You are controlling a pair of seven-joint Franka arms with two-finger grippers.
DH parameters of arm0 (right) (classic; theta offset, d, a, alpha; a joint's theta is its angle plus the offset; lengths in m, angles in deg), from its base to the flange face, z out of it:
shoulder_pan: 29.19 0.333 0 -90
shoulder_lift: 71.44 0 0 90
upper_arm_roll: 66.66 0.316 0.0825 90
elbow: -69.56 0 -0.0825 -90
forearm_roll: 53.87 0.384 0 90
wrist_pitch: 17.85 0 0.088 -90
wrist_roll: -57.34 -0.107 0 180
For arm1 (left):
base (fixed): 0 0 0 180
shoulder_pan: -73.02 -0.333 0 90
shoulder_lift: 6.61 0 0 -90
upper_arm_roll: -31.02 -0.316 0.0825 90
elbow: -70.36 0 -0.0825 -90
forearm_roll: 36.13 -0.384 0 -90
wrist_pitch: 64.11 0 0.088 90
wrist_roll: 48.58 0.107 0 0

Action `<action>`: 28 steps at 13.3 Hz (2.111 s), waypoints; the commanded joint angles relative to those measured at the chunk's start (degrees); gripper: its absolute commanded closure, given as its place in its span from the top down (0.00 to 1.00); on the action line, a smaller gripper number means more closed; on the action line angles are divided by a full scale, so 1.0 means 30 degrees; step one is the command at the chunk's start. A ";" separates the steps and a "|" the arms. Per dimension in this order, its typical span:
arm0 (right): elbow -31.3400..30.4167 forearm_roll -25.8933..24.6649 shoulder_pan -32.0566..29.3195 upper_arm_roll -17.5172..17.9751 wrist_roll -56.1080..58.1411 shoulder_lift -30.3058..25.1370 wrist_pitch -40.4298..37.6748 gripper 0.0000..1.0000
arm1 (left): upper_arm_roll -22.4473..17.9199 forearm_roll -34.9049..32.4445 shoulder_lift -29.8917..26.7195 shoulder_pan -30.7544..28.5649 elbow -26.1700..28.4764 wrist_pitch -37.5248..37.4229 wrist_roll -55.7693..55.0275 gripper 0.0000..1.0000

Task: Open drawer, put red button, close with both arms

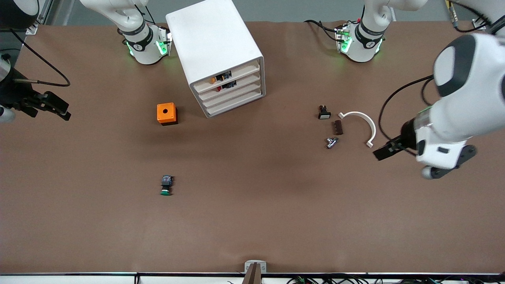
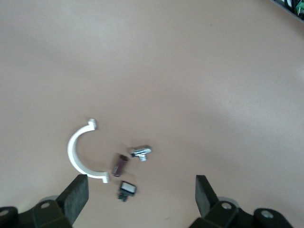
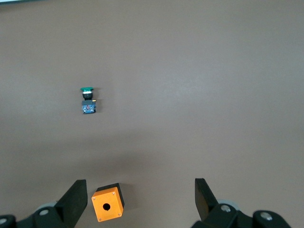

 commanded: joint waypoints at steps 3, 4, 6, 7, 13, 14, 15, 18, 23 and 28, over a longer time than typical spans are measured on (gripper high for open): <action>-0.0297 -0.0173 -0.0348 0.0203 0.0137 -0.0376 0.0240 1.00 | 0.0223 -0.1556 -0.2476 -0.0693 0.1196 -0.1580 0.2581 0.99; -0.0296 -0.0173 -0.0319 0.0232 0.0137 -0.0376 0.0240 1.00 | 0.0310 -0.1559 -0.2944 -0.0954 0.1606 -0.1464 0.3282 0.99; -0.0326 -0.0144 -0.0348 0.0232 0.0137 -0.0347 0.0211 1.00 | 0.1504 -0.1588 -0.4028 -0.2150 0.2951 -0.0852 0.4252 0.99; -0.0326 0.0001 -0.0435 0.0203 0.0137 -0.0376 0.0211 1.00 | 0.2846 -0.1617 -0.4526 -0.3434 0.3538 -0.0674 0.4314 0.99; -0.0267 0.0002 -0.0466 0.0173 0.0225 -0.0376 0.0240 1.00 | 0.7372 -0.3375 -0.7191 -0.7343 0.6905 0.0612 0.6064 0.99; -0.0267 0.0002 -0.0465 0.0173 0.0225 -0.0376 0.0240 1.00 | 0.7343 -0.3375 -0.7429 -0.7373 0.7058 0.0588 0.6246 0.99; -0.0267 0.0002 -0.0465 0.0173 0.0225 -0.0347 0.0269 1.00 | 0.7284 -0.3375 -0.7460 -0.7402 0.7031 0.0500 0.6335 0.99; -0.0296 0.0002 -0.0436 0.0173 0.0225 -0.0346 0.0328 1.00 | 0.7284 -0.3375 -0.7870 -0.7373 0.7118 0.0236 0.6714 0.99; -0.0296 0.0002 -0.0436 0.0144 0.0225 -0.0318 0.0416 1.00 | 0.7254 -0.3405 -0.9273 -0.7987 0.8491 0.0207 0.7946 0.99; -0.0296 0.0002 -0.0465 0.0144 0.0225 -0.0347 0.0416 1.00 | 0.7401 -0.3376 -0.8927 -0.7813 0.7940 -0.0262 0.7919 0.99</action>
